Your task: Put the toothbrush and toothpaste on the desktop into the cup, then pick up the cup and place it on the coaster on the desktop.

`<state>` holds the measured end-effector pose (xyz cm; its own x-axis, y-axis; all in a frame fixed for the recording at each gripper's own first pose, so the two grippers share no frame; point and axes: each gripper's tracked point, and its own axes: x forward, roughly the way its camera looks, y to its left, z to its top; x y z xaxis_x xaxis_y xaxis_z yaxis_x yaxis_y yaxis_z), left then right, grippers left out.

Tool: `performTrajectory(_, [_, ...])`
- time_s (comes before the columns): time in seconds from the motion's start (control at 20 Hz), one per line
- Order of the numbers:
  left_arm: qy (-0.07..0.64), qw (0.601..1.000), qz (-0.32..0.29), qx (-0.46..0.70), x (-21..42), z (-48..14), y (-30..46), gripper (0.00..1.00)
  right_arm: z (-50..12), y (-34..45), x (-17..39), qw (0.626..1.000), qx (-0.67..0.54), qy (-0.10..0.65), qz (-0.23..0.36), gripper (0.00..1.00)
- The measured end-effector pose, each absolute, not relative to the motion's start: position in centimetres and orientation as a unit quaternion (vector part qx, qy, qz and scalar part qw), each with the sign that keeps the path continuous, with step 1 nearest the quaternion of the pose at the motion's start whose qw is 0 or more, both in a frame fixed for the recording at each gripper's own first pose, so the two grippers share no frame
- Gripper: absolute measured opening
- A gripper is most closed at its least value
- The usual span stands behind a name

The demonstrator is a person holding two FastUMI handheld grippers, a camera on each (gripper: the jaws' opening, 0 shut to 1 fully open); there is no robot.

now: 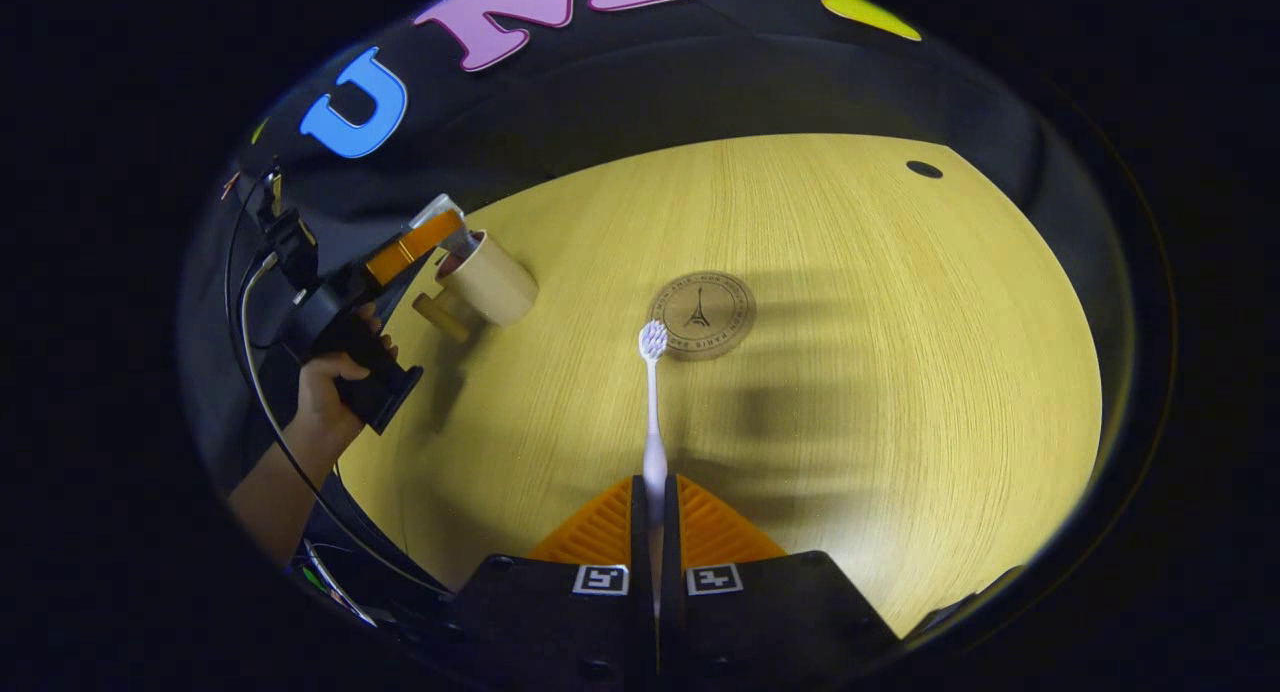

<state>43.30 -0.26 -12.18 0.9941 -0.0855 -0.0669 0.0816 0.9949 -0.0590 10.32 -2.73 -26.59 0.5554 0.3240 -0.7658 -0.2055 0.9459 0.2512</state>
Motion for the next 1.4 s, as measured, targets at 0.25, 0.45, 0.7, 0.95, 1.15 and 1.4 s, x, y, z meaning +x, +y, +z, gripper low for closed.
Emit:
performTrajectory(0.25, [0.034,0.998,-0.005,-0.046,37.9,-11.5,1.9,0.96,-23.6,0.5,13.8,0.897,0.072,0.400,0.175,0.06])
performTrajectory(0.45, [0.056,0.998,0.010,-0.015,32.0,-13.0,2.7,0.98,-20.5,3.8,17.2,0.909,0.077,0.357,0.201,0.06])
performTrajectory(0.7, [0.078,0.997,-0.006,-0.012,25.7,-14.8,1.7,0.98,-17.3,8.9,21.1,0.918,0.091,0.306,0.235,0.06])
performTrajectory(0.95, [0.089,0.996,-0.010,-0.011,23.3,-15.6,2.4,0.98,-15.1,14.1,24.3,0.923,0.108,0.252,0.269,0.06])
performTrajectory(1.15, [0.083,0.995,0.005,-0.053,22.4,-15.6,3.6,0.98,-14.3,17.1,26.8,0.928,0.123,0.215,0.277,0.06])
performTrajectory(1.4, [0.088,0.993,0.021,-0.071,22.3,-16.3,5.8,0.98,-15.4,19.4,29.7,0.936,0.134,0.178,0.271,0.06])
